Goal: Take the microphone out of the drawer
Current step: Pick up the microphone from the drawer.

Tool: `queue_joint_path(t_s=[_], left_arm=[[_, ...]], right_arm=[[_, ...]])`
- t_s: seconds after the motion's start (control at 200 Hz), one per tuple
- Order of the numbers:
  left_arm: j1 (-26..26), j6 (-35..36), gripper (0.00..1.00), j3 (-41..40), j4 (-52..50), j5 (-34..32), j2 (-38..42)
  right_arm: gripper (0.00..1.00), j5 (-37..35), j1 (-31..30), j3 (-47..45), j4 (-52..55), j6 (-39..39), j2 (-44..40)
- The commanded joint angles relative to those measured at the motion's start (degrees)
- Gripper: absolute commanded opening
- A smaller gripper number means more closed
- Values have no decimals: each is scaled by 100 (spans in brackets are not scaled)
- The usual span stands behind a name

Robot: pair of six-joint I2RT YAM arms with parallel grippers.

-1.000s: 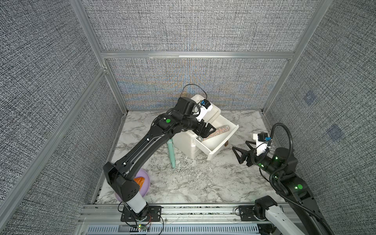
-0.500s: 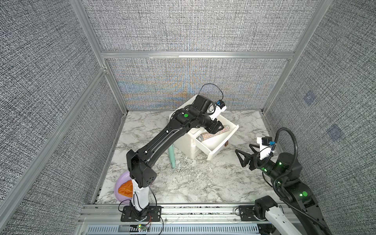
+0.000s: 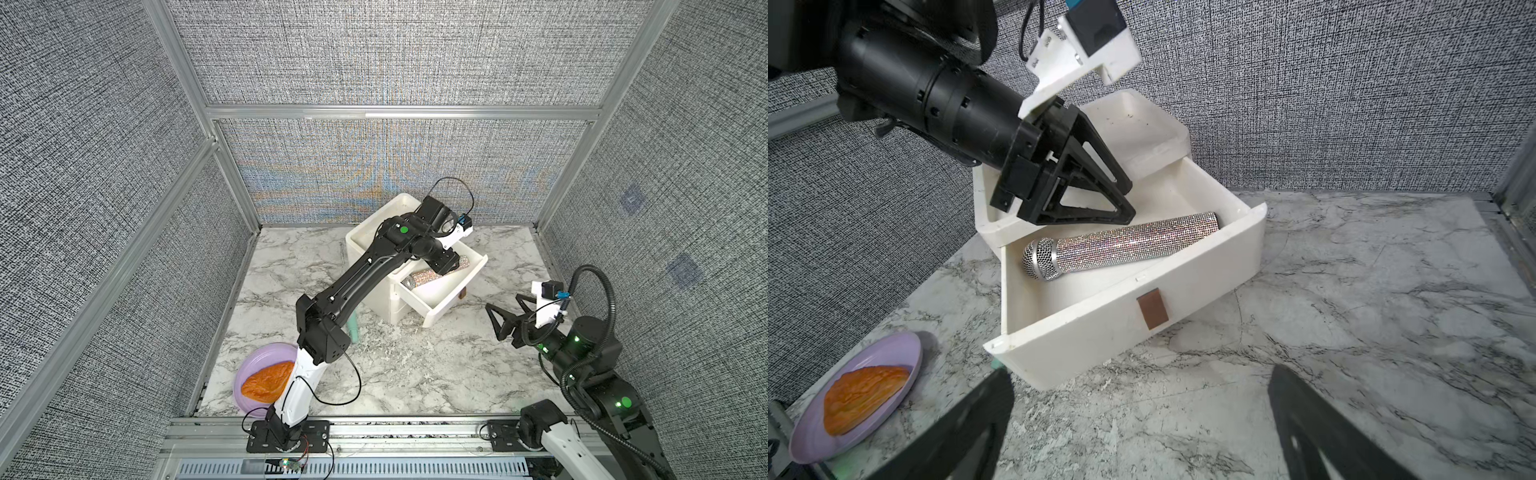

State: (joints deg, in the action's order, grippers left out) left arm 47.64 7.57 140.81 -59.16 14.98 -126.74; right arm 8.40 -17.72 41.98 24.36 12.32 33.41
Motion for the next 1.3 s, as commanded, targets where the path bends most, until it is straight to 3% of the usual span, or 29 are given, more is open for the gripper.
queue_joint_path(t_s=[0.0,0.52,1.296], left_arm=[[9,157,54,247,-470,-58,-210],[176,234,54,440,-739,-1022,-620],[237,366,55,371,-703,-1743,-703]], right_arm=[[98,-85,-5,35,31,76,0],[98,-67,-7,-6,-27,35,17],[98,-76,-4,-101,-149,-36,62]])
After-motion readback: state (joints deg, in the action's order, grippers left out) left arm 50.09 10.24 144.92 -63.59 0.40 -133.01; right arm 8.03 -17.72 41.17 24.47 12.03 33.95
